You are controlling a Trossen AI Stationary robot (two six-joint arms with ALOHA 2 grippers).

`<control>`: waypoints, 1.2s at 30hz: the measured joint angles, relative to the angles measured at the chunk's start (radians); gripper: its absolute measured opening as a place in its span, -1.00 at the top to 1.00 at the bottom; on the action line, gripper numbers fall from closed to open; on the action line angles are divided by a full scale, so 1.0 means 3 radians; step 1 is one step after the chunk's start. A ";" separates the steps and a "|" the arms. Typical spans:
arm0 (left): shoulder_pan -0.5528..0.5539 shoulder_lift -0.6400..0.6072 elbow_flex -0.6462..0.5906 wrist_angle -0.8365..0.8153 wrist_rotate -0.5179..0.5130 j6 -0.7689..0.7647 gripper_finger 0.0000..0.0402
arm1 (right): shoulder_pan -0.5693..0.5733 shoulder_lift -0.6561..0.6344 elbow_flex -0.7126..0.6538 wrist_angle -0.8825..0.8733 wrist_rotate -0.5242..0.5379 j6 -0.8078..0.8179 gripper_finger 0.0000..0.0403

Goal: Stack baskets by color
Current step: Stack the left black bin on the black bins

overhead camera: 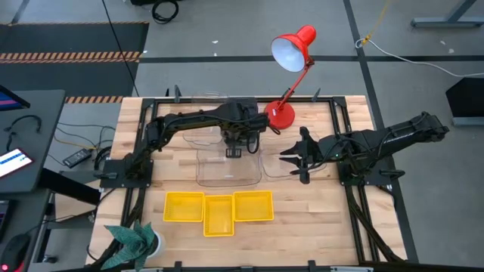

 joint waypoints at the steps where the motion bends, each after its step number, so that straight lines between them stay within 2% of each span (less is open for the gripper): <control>1: -0.0007 0.0000 0.0000 0.0026 -0.0013 0.0000 0.91 | 0.0004 0.0000 0.0000 -0.0002 -0.0001 0.0000 0.64; 9: -0.0074 -0.0058 0.0000 0.0121 -0.0214 0.0016 0.38 | 0.0030 0.0000 0.0000 -0.0069 0.0008 0.0000 0.64; 13: -0.0114 -0.0120 -0.0001 0.0112 -0.0227 -0.0044 0.22 | 0.0029 0.0000 0.0000 -0.0137 0.0096 0.0024 0.64; 21: -0.0320 -0.0328 -0.0001 0.0163 -0.0311 -0.0069 0.28 | 0.0046 0.0000 0.0000 -0.0391 0.0161 0.0178 0.64; 26: -0.0471 -0.0371 -0.0060 0.0287 -0.0232 -0.0111 0.34 | 0.0144 0.0001 0.0000 -0.0524 0.0184 0.0274 0.64; 30: -0.0635 -0.0453 -0.0491 0.0618 -0.0281 -0.0064 0.37 | 0.0287 0.0000 0.0000 -0.0566 0.0288 0.0365 0.64; 36: -0.0636 -0.0992 -0.1514 0.1329 -0.0556 -0.0038 0.43 | 0.0481 0.0001 0.0000 -0.0553 0.0498 0.0389 0.64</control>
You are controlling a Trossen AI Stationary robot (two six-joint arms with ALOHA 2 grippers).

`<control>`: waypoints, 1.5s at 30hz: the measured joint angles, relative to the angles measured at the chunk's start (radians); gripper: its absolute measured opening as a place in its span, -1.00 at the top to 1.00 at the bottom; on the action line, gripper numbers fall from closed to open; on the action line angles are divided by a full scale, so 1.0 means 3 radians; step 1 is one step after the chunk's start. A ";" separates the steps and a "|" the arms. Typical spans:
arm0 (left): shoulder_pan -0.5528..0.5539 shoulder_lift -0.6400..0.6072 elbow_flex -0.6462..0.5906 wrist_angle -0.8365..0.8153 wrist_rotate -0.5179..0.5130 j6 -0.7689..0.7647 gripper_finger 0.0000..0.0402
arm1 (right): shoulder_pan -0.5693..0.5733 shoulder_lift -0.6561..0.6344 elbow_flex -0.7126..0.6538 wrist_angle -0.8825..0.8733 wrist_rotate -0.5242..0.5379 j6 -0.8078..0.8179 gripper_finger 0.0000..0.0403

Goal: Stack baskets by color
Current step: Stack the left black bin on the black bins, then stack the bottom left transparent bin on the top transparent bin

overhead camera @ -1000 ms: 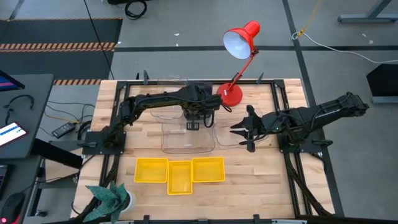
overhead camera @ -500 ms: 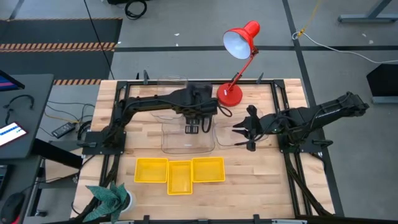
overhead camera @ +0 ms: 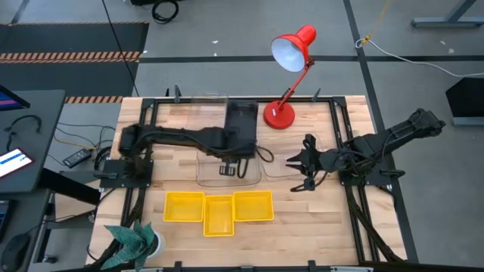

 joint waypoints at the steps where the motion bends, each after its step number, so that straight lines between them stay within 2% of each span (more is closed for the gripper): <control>1: 0.0023 -0.0115 -0.0164 0.0164 -0.0002 -0.0036 0.44 | 0.0010 0.0000 0.0000 0.0021 0.0017 0.0000 0.64; 5: 0.0115 -0.0620 -0.0766 0.0755 -0.0038 -0.0141 0.48 | 0.0018 -0.0001 0.0000 0.0031 0.0115 -0.0001 0.64; 8: 0.0166 -0.0875 -0.1186 0.1303 -0.0347 -0.0153 0.52 | -0.0010 0.0000 0.0000 0.0105 0.0149 -0.0036 0.64; 10: 0.0220 -0.0978 -0.1415 0.1639 -0.0419 -0.0140 0.55 | -0.0033 -0.0001 0.0000 0.0213 0.0148 -0.0104 0.64; 17: 0.0492 -0.1007 -0.1926 0.2168 -0.0376 -0.0245 0.66 | -0.0033 -0.0001 0.0000 0.0299 0.0112 -0.0150 0.64; 22: 0.0623 -0.1004 -0.2084 0.2370 -0.0004 -0.0255 0.73 | -0.0033 -0.0001 0.0000 0.0297 0.0084 -0.0180 0.64; 29: 0.0702 -0.1090 -0.2002 0.2221 0.0130 -0.0207 0.81 | -0.0032 -0.0001 0.0000 0.0304 0.0085 -0.0182 0.64; 35: 0.0660 -0.1443 -0.1836 0.2111 0.0173 -0.0074 0.84 | -0.0022 0.0000 0.0000 0.0304 0.0085 -0.0181 0.64; 38: 0.0600 -0.1578 -0.1839 0.1780 0.0567 -0.0036 0.83 | -0.0022 0.0000 0.0000 0.0296 0.0084 -0.0187 0.64; 42: 0.0461 -0.1627 -0.1840 0.1311 0.1157 -0.0327 0.82 | -0.0022 0.0000 0.0000 0.0297 0.0084 -0.0219 0.64; 45: 0.0241 -0.1632 -0.1839 0.1061 0.1212 -0.0389 0.78 | -0.0039 0.0000 0.0000 0.0298 0.0084 -0.0271 0.64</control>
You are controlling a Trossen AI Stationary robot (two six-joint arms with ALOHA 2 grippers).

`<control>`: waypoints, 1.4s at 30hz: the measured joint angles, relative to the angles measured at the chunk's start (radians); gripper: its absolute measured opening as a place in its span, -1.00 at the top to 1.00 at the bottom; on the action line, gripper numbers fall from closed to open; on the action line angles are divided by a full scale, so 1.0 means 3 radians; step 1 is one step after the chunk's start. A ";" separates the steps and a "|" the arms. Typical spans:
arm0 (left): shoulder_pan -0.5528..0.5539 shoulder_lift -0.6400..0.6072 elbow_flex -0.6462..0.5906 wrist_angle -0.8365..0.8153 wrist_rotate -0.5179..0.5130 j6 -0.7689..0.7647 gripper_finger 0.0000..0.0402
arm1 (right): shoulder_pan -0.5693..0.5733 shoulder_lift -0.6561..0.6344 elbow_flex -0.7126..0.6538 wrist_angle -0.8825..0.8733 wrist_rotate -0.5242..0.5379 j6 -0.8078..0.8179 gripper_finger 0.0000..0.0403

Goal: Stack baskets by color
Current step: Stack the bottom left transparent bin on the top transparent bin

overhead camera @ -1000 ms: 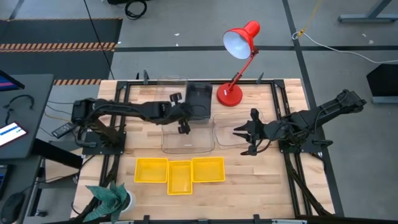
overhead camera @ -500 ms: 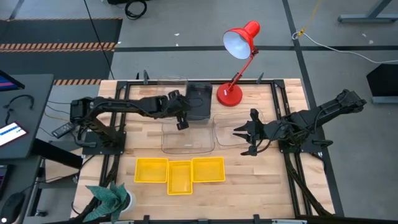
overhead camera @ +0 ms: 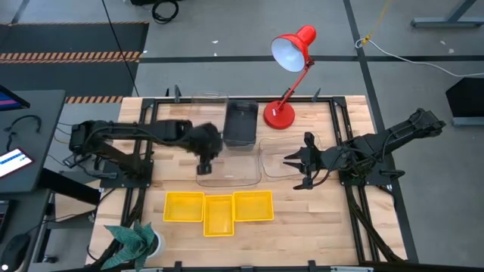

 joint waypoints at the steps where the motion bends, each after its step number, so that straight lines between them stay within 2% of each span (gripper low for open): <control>1: -0.0084 0.0002 0.0000 -0.0110 -0.0046 0.0025 0.76 | -0.0012 0.0000 0.0000 0.0000 0.0000 -0.0020 0.64; 3: -0.0256 0.0005 0.0000 -0.0320 -0.0243 0.0149 0.70 | -0.0040 0.0000 0.0000 0.0000 0.0000 -0.0049 0.64; 7: -0.0575 0.0006 0.0000 -0.0788 -0.0977 0.0165 0.53 | -0.0119 0.0000 0.0000 0.0006 0.0001 -0.0107 0.64; 9: -0.0691 0.0006 0.0000 -0.0986 -0.1137 0.0214 0.43 | -0.0159 0.0000 0.0000 0.0006 0.0000 -0.0107 0.64; 13: -0.0790 0.0050 0.0000 -0.1174 -0.1143 0.0508 0.27 | -0.0211 0.0000 0.0000 0.0019 0.0000 -0.0118 0.64; 20: -0.0891 0.0066 -0.0074 -0.1212 -0.1135 0.2102 0.17 | -0.0272 0.0000 0.0000 0.0046 0.0000 -0.0119 0.64; 25: -0.0888 0.0070 -0.0225 -0.1097 -0.1142 0.2857 0.10 | -0.0270 0.0000 0.0000 0.0032 -0.0010 -0.0119 0.64; 34: -0.0889 0.0069 -0.0694 -0.0338 -0.1164 0.3735 0.06 | -0.0269 0.0000 0.0000 0.0032 -0.0028 -0.0119 0.64; 38: -0.0879 0.0069 -0.0938 -0.0061 -0.1115 0.4007 0.16 | -0.0269 0.0010 0.0000 0.0029 -0.0032 -0.0119 0.64; 42: -0.0875 0.0069 -0.1072 0.0026 -0.1088 0.4042 0.30 | -0.0269 0.0032 -0.0001 0.0024 -0.0110 -0.0134 0.64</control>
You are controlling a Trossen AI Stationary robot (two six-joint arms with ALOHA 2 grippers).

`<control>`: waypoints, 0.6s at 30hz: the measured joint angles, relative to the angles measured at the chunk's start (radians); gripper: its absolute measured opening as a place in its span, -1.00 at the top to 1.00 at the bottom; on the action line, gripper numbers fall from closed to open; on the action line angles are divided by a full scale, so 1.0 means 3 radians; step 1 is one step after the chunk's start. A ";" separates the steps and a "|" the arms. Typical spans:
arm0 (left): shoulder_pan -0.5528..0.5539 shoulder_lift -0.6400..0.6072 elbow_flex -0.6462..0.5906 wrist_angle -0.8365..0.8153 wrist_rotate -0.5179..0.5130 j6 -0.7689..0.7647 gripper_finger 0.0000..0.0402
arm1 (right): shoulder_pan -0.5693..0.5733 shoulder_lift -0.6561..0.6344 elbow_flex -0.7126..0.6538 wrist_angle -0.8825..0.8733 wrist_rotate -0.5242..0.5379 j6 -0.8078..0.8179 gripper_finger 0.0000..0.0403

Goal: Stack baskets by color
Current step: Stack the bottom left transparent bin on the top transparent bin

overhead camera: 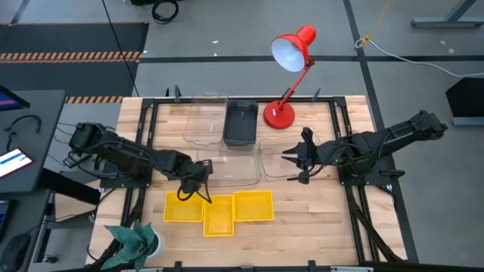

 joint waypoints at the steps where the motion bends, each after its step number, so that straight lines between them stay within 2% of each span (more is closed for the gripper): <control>1: 0.0000 0.0000 -0.0003 0.0005 0.0014 0.0001 0.35 | 0.0001 0.0000 0.0000 0.0002 -0.0006 -0.0005 0.64; 5: 0.0013 0.0000 -0.0008 0.0007 0.0165 0.0002 0.52 | -0.0005 0.0010 0.0000 0.0012 -0.0006 -0.0020 0.64; 12: 0.0013 0.0024 -0.0009 0.0008 0.0199 0.0220 0.91 | -0.0005 0.0054 0.0000 0.0079 -0.0011 -0.0038 0.64; 18: 0.0013 0.0024 -0.0009 0.0015 0.0197 0.0257 0.95 | -0.0005 0.0056 0.0000 0.0086 -0.0012 -0.0038 0.64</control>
